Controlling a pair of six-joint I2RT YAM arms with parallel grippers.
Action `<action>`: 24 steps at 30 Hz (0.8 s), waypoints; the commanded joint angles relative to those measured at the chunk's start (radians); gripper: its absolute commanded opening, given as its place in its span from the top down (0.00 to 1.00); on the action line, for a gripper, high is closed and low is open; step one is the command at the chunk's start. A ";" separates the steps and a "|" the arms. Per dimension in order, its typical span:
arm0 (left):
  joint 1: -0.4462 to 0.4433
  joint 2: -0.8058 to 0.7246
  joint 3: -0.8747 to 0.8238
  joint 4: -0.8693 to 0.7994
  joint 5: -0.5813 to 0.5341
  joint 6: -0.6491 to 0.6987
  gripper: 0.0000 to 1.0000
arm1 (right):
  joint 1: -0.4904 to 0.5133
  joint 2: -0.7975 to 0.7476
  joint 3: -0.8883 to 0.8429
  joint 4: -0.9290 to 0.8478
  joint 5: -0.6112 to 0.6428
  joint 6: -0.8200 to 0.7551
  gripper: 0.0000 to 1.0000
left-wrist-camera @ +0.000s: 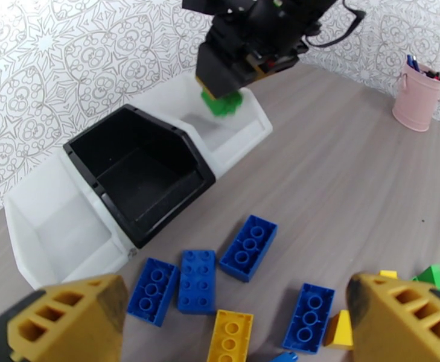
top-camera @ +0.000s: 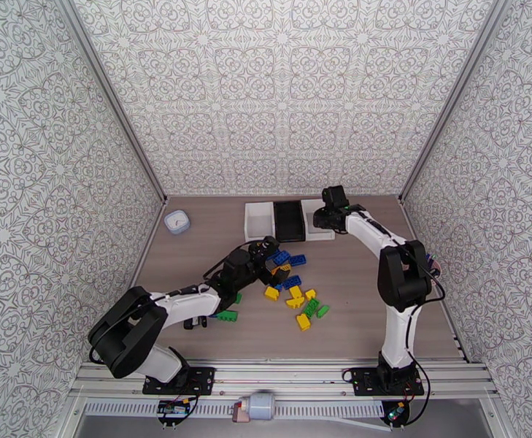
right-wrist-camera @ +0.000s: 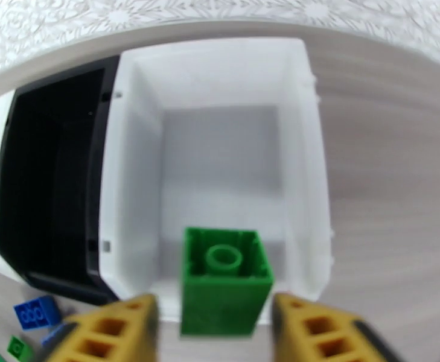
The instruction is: Sort the legos into containers by color
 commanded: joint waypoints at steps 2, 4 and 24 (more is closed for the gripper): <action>-0.005 -0.064 0.007 -0.037 0.000 0.025 0.00 | 0.002 -0.057 -0.021 -0.025 0.002 -0.013 0.23; -0.004 -0.105 0.005 -0.101 0.032 0.061 0.00 | 0.009 -0.106 -0.079 -0.020 0.000 -0.021 0.19; 0.043 -0.548 -0.229 -0.359 0.185 0.107 0.00 | 0.312 -0.129 -0.233 -0.165 0.021 0.050 0.05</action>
